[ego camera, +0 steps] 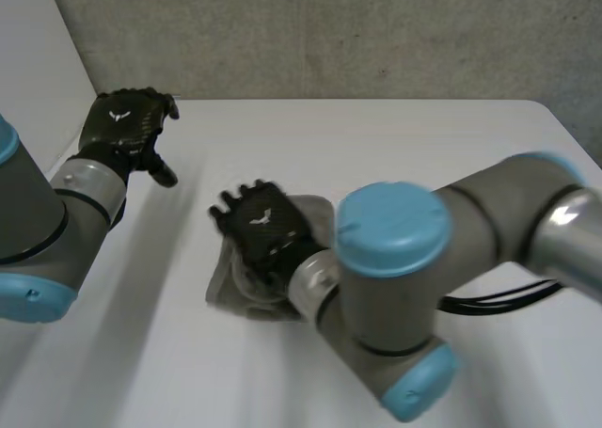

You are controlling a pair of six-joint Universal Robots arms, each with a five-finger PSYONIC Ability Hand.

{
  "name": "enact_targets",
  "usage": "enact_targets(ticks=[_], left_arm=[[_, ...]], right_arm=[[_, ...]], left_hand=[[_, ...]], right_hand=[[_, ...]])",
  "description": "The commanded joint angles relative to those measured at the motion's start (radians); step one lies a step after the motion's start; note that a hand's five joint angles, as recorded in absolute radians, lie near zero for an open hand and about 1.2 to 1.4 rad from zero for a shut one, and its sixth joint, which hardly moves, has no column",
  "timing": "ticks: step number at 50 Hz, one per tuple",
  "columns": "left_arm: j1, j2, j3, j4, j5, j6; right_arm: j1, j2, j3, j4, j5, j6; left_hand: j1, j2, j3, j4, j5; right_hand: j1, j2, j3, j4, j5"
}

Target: Fold the towel.

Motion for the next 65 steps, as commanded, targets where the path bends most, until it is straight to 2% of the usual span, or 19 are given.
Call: enact_targets(ticks=[1, 7, 12, 19, 23, 29, 36, 41, 50, 65], left_arm=[[-0.081, -0.009, 0.048, -0.017, -0.001, -0.077], [-0.147, -0.024, 0.044, -0.040, -0.001, -0.145], [-0.251, -0.099, 0.047, -0.092, -0.001, -0.226], [-0.294, -0.177, 0.042, -0.111, -0.004, -0.235], [-0.293, -0.204, 0.042, -0.106, -0.004, -0.232], [-0.233, -0.267, 0.053, -0.093, -0.004, -0.211], [-0.112, -0.303, 0.033, -0.077, -0.001, -0.041], [-0.096, -0.303, 0.013, -0.077, 0.001, -0.013], [-0.095, -0.296, -0.033, -0.074, 0.002, -0.010], [-0.115, -0.224, -0.071, -0.074, 0.001, -0.011]], right_arm=[[-0.173, -0.162, 0.170, 0.044, 0.010, 0.160], [-0.267, -0.184, 0.213, 0.076, 0.005, 0.241], [-0.328, -0.178, 0.215, 0.075, -0.007, 0.338], [-0.337, -0.127, 0.177, 0.067, -0.013, 0.448], [-0.327, -0.099, 0.150, 0.066, -0.012, 0.469], [-0.290, -0.052, 0.115, 0.023, -0.003, 0.481], [-0.216, 0.055, 0.031, -0.031, 0.025, 0.499], [-0.193, 0.138, -0.035, -0.025, 0.056, 0.541], [-0.187, 0.250, -0.112, -0.013, 0.062, 0.547], [-0.185, 0.227, -0.109, 0.027, 0.060, 0.534]], left_hand=[[-0.061, -0.048, -0.053, -0.050, -0.012], [-0.061, -0.048, -0.053, -0.050, -0.012], [-0.064, -0.050, -0.056, -0.053, -0.015], [-0.064, -0.050, -0.056, -0.053, -0.015], [-0.061, -0.048, -0.053, -0.050, -0.012], [-0.059, -0.045, -0.050, -0.047, -0.009], [-0.059, -0.045, -0.050, -0.047, -0.009], [-0.061, -0.048, -0.053, -0.050, -0.012], [-0.061, -0.048, -0.053, -0.050, -0.012], [-0.070, -0.056, -0.062, -0.058, -0.021]], right_hand=[[-0.053, -0.056, -0.067, -0.079, -0.063], [-0.053, -0.056, -0.067, -0.079, -0.063], [-0.053, -0.056, -0.067, -0.079, -0.063], [-0.053, -0.056, -0.067, -0.079, -0.063], [-0.053, -0.056, -0.067, -0.079, -0.063], [-0.053, -0.056, -0.067, -0.079, -0.063], [-0.053, -0.056, -0.067, -0.079, -0.063], [-0.053, -0.056, -0.067, -0.079, -0.063], [-0.053, -0.056, -0.067, -0.079, -0.063], [-0.053, -0.056, -0.067, -0.079, -0.063]])
